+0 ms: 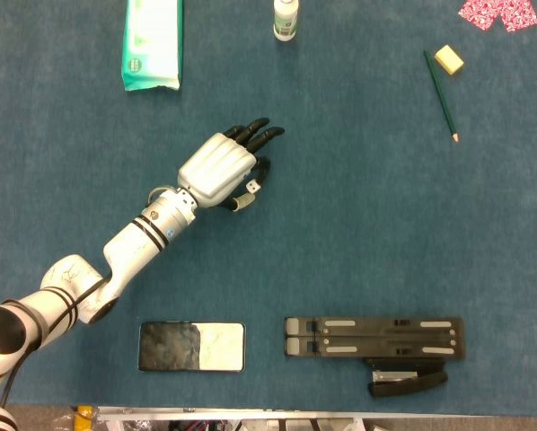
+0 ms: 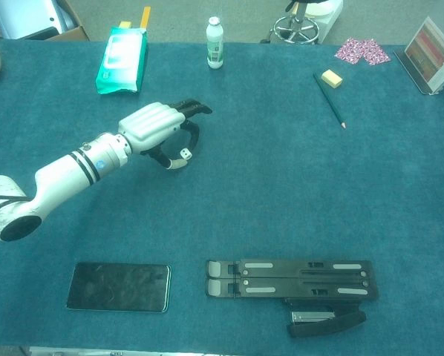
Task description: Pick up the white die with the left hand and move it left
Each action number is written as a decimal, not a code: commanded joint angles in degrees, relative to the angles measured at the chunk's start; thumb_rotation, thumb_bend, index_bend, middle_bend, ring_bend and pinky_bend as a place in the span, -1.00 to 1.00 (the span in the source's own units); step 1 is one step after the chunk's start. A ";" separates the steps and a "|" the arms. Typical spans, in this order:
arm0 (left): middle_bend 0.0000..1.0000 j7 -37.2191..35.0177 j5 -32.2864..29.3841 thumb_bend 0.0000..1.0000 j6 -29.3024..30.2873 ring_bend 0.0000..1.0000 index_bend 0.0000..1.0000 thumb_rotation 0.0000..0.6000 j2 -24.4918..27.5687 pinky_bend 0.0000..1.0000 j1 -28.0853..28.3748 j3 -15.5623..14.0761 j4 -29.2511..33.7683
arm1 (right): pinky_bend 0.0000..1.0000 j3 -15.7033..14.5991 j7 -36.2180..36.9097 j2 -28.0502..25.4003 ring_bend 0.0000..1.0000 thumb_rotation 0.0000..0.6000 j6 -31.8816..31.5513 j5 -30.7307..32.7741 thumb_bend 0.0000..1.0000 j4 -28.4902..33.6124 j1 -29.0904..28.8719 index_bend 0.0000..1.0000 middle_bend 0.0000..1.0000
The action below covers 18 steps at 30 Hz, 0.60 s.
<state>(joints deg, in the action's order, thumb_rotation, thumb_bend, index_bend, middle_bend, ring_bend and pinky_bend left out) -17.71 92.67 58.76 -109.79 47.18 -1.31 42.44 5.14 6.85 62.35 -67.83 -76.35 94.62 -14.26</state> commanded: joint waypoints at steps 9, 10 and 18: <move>-0.81 3.75 0.18 -0.46 2.98 -0.96 0.07 1.00 3.36 -0.56 -0.60 0.84 5.14 | -0.39 0.03 0.15 0.01 -0.48 1.00 -0.09 -0.18 -1.00 0.04 0.02 -0.21 -0.39; -0.80 4.34 0.13 -0.46 3.45 -0.96 0.07 1.00 3.80 -0.56 -0.79 0.98 5.77 | -0.39 0.04 0.19 0.01 -0.48 1.00 -0.09 -0.21 -1.00 0.04 0.01 -0.21 -0.39; -0.80 9.15 -0.14 -0.46 8.90 -0.96 0.09 1.00 10.11 -0.56 -3.10 2.41 13.75 | -0.39 0.03 0.32 0.08 -0.48 1.00 -0.13 -0.40 -1.00 0.13 -0.01 -0.21 -0.39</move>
<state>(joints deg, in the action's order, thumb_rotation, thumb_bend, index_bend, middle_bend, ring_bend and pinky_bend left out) -9.95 92.67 66.22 -101.48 44.90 0.58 54.24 5.17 7.17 62.44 -67.96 -76.75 94.75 -14.27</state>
